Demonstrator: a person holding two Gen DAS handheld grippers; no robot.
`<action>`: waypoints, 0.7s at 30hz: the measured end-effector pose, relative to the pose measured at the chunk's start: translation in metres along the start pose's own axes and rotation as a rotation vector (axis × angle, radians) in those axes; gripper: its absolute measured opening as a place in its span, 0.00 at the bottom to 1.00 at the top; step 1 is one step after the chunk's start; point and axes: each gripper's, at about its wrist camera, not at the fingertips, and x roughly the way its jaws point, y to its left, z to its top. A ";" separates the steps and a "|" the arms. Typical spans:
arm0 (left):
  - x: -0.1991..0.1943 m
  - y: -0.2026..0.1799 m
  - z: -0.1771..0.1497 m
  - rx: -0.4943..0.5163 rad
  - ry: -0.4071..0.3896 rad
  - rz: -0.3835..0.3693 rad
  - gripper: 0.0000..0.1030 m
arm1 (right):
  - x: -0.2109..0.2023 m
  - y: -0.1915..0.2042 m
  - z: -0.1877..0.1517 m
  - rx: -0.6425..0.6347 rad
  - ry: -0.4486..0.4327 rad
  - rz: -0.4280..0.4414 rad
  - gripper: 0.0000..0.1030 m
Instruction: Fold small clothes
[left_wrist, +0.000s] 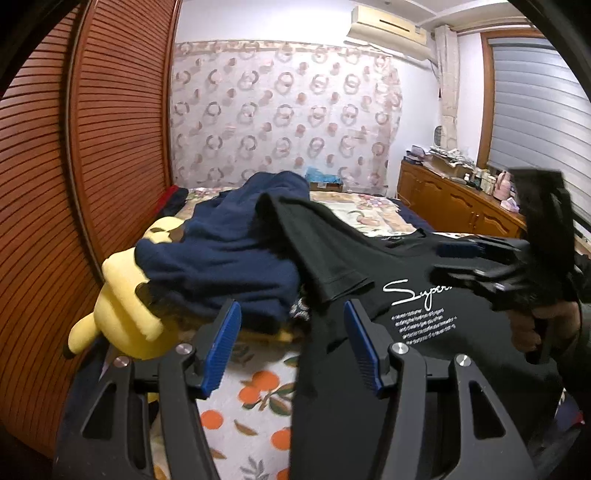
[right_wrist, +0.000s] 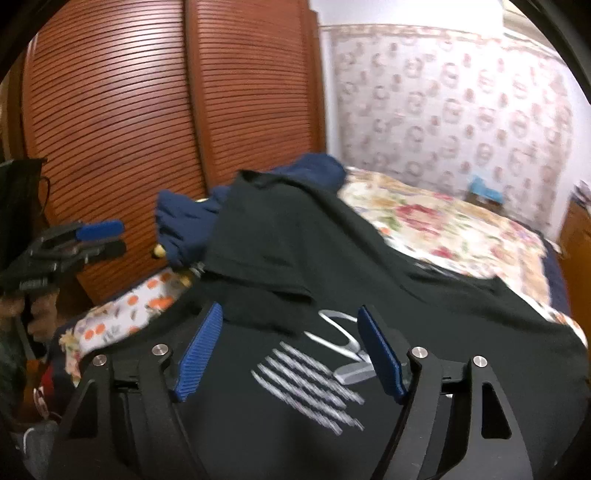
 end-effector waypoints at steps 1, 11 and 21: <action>-0.001 0.000 -0.002 -0.004 0.001 -0.001 0.56 | 0.008 0.003 0.003 -0.004 0.004 0.014 0.72; -0.004 0.005 -0.019 -0.032 0.013 -0.007 0.56 | 0.087 0.041 0.020 -0.067 0.102 0.113 0.49; -0.001 0.007 -0.027 -0.043 0.032 -0.017 0.56 | 0.109 0.046 0.028 -0.131 0.148 0.104 0.12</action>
